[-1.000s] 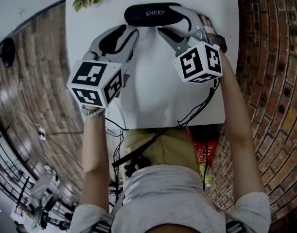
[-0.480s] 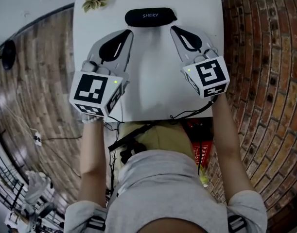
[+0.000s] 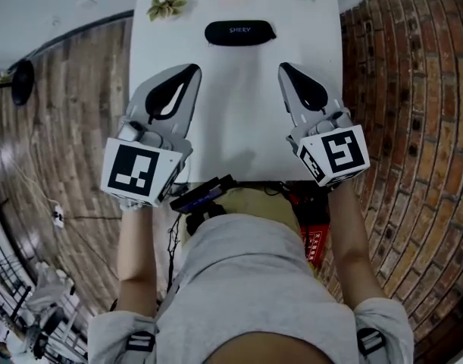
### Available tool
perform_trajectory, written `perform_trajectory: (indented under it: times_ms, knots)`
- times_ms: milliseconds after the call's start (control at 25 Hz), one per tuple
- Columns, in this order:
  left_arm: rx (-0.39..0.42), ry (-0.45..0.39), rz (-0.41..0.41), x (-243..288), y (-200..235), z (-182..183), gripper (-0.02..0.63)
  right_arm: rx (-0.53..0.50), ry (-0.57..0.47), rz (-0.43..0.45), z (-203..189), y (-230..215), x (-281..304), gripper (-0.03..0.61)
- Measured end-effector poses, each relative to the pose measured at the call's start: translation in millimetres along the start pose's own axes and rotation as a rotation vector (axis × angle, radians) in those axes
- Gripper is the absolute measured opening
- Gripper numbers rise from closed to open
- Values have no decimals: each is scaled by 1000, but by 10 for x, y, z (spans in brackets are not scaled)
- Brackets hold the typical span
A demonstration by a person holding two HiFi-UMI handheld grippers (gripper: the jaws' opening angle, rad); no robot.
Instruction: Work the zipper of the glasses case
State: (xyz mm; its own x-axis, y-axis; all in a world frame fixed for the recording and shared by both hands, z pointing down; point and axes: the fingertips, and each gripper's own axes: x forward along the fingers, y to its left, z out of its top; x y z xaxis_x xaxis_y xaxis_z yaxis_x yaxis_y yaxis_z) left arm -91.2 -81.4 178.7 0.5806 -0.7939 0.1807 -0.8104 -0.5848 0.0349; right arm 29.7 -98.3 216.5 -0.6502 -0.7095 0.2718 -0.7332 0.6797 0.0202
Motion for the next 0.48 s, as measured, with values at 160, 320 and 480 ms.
perform_trajectory:
  times_ms: [160, 320, 480]
  knots:
    - [25, -18, 13, -173, -26, 115, 12, -12, -22, -19, 132, 88, -169, 2]
    - [55, -20, 53, -282, 8, 177, 13, -12, -45, -46, 219, 147, -267, 2]
    - [42, -22, 68, -366, 16, 151, 13, -1, -50, -55, 243, 237, -341, 2]
